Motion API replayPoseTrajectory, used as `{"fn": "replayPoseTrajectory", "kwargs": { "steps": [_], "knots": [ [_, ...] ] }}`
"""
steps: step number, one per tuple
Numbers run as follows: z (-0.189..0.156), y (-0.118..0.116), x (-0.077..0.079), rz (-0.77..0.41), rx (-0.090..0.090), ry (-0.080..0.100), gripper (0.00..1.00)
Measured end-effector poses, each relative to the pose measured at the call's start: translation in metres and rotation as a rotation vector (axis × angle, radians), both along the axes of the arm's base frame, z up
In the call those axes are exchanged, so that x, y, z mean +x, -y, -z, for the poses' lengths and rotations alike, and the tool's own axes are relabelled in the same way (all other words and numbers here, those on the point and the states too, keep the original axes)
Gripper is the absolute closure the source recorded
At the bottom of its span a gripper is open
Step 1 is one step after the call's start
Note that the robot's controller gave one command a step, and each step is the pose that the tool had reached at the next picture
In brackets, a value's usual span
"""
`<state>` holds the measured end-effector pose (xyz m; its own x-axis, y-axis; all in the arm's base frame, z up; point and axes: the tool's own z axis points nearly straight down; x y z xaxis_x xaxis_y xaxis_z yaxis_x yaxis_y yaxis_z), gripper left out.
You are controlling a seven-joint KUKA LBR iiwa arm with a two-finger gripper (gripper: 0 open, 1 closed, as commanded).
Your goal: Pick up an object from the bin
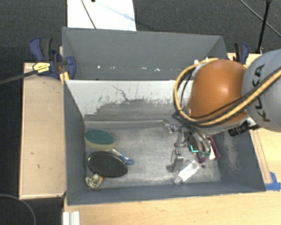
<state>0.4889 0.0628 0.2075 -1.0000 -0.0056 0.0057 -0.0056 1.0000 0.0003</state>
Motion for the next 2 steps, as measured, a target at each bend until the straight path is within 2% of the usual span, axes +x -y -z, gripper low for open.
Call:
{"fn": "replayPoseTrajectory", "kwargs": {
  "steps": [1, 2],
  "knots": [
    [0.139, -0.081, 0.001, -0.245, 0.002, 0.011, 0.00],
    [0.135, -0.167, -0.005, -0.302, 0.003, 0.018, 0.00]
  ]
}}
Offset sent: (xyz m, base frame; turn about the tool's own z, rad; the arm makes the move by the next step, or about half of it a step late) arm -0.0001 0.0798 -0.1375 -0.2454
